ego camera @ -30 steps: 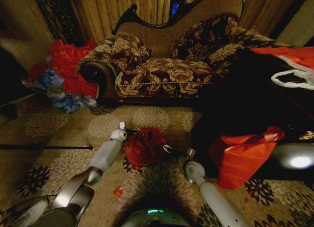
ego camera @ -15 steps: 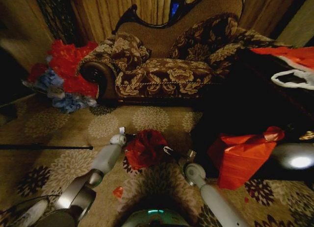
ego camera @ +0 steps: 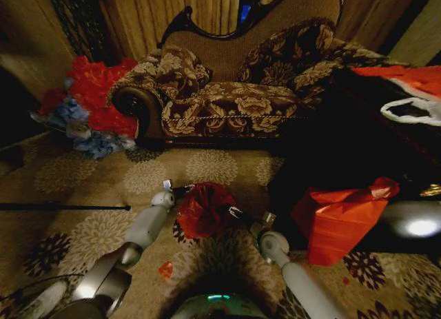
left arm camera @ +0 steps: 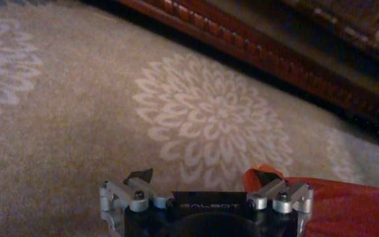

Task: Place a garbage bag over the trash bin.

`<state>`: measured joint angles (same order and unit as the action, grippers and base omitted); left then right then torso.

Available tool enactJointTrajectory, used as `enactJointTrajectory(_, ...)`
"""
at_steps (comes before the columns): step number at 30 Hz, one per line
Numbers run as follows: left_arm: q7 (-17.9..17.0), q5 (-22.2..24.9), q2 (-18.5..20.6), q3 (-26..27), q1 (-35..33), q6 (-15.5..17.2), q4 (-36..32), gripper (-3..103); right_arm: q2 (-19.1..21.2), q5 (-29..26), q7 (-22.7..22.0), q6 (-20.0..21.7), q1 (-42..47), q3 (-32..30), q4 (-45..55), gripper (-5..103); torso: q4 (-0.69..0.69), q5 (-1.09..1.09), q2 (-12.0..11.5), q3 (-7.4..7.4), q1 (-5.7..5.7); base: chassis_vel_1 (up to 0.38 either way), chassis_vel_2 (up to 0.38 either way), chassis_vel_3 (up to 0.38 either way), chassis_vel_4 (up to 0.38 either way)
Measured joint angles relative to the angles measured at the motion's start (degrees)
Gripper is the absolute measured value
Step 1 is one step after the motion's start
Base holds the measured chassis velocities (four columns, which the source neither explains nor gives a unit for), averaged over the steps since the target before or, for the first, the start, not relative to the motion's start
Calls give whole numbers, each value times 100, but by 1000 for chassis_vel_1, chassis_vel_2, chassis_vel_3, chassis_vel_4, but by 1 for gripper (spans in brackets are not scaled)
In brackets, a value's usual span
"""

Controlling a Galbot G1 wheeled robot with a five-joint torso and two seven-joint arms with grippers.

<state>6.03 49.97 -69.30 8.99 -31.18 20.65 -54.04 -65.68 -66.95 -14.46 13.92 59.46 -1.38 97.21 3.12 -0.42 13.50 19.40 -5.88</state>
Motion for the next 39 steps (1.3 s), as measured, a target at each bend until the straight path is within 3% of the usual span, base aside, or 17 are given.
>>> enactJointTrajectory(5, 81, 288, 268, 43, -313, 211, -626, 100, 2, 5, -12, -1, -4, 18, 26, 100, -1, 0, 0, 0, 0, 0, 0, 0, 0)
enactJointTrajectory(11, 332, 223, 476, 56, -432, 360, -706, 100, 12, -3, -22, -1, -9, 20, 31, 100, 0, -1, 0, 0, 0, 0, 0, 0, 0)
enactJointTrajectory(14, 910, 120, 605, 131, -484, 366, -573, 100, -15, 9, -21, -2, 6, 22, 3, 100, -1, 0, 0, 0, 0, 0, 0, 0, 0)
enactJointTrajectory(20, 1452, 137, 626, 158, -431, 270, -197, 100, -41, 54, 2, -4, 24, 44, -55, 100, -1, -1, 0, 0, 0, 0, 0, 0, 0)
enactJointTrajectory(23, 2025, 281, 598, 220, -357, 115, 145, 100, -44, 56, 12, -5, 22, 56, -68, 100, -1, 0, 0, 0, 0, 0, 0, 0, 0)
enactJointTrajectory(31, 2498, 363, 622, 297, -319, -223, 447, 100, -52, 54, 18, -5, 25, 54, -81, 100, 0, 0, 0, 0, -1, 0, 0, 0, 0)
enactJointTrajectory(34, 3074, 387, 710, 442, -421, -287, 459, 100, -43, 53, 32, -5, 45, 46, -83, 100, 0, 0, 0, 0, -1, 0, 0, 0, 0)
enactJointTrajectory(39, 3497, 328, 865, 517, -578, -309, 418, 100, -38, 42, 33, -3, 40, 44, -80, 100, -2, 0, 0, 0, -1, 0, 0, 0, 0)
